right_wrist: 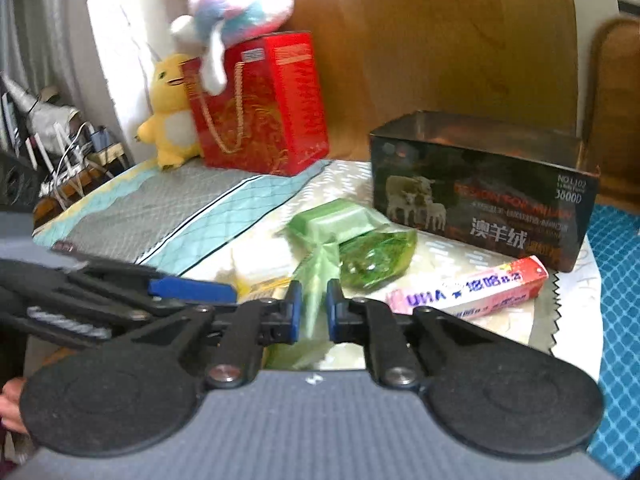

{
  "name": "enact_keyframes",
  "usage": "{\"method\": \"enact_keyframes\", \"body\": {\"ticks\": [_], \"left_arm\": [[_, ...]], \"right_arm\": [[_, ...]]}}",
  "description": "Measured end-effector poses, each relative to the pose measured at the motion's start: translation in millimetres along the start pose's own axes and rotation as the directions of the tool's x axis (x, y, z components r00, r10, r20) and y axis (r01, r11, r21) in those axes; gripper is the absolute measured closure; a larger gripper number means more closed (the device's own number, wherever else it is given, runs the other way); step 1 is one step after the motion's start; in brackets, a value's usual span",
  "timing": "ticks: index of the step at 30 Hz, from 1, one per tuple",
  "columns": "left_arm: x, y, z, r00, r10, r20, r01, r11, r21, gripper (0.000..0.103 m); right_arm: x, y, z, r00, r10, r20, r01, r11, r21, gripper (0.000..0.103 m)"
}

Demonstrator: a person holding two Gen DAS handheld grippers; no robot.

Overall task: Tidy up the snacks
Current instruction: 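Grasp the clear peanut bag with the left gripper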

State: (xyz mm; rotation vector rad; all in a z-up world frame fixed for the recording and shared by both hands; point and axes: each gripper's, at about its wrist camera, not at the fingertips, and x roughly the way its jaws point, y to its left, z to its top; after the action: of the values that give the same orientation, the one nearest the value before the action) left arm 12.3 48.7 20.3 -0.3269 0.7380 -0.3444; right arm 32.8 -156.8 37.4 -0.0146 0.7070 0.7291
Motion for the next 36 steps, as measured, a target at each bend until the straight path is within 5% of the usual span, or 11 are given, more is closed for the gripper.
{"method": "enact_keyframes", "body": {"ticks": [5,10,15,21,26,28,30,36], "left_arm": [[-8,-7,-18,0.996,0.089,-0.01,-0.089,0.994,0.06,0.045],[-22,11,-29,0.998,0.047,-0.03,-0.047,0.999,-0.017,0.046],[-38,26,-31,0.999,0.029,-0.018,-0.031,0.996,-0.083,0.044],[-44,47,-31,0.999,-0.035,-0.014,0.032,0.983,-0.181,0.044],[-42,49,-31,0.998,-0.053,-0.013,0.05,0.98,-0.195,0.043],[-41,49,-32,0.998,-0.053,-0.014,0.049,0.98,-0.191,0.043],[-42,50,-32,0.998,-0.056,-0.013,0.053,0.98,-0.19,0.043],[-42,54,-32,0.997,-0.073,-0.009,0.069,0.974,-0.214,0.043]], "right_arm": [[-13,17,-24,0.998,-0.065,0.014,0.066,0.993,-0.101,0.072],[-26,30,-34,0.991,-0.108,0.077,0.121,0.976,-0.183,0.069],[-38,45,-37,0.987,-0.076,0.144,0.113,0.955,-0.274,0.049],[-24,61,-45,0.995,-0.046,0.089,0.076,0.923,-0.378,0.031],[4,69,-49,1.0,-0.029,0.005,0.028,0.916,-0.4,0.035],[8,71,-45,1.0,-0.008,-0.002,0.006,0.919,-0.394,0.046],[13,74,-40,0.999,0.028,-0.028,-0.036,0.925,-0.379,0.068],[15,90,-48,0.999,0.045,-0.008,-0.044,0.897,-0.441,0.07]]}}
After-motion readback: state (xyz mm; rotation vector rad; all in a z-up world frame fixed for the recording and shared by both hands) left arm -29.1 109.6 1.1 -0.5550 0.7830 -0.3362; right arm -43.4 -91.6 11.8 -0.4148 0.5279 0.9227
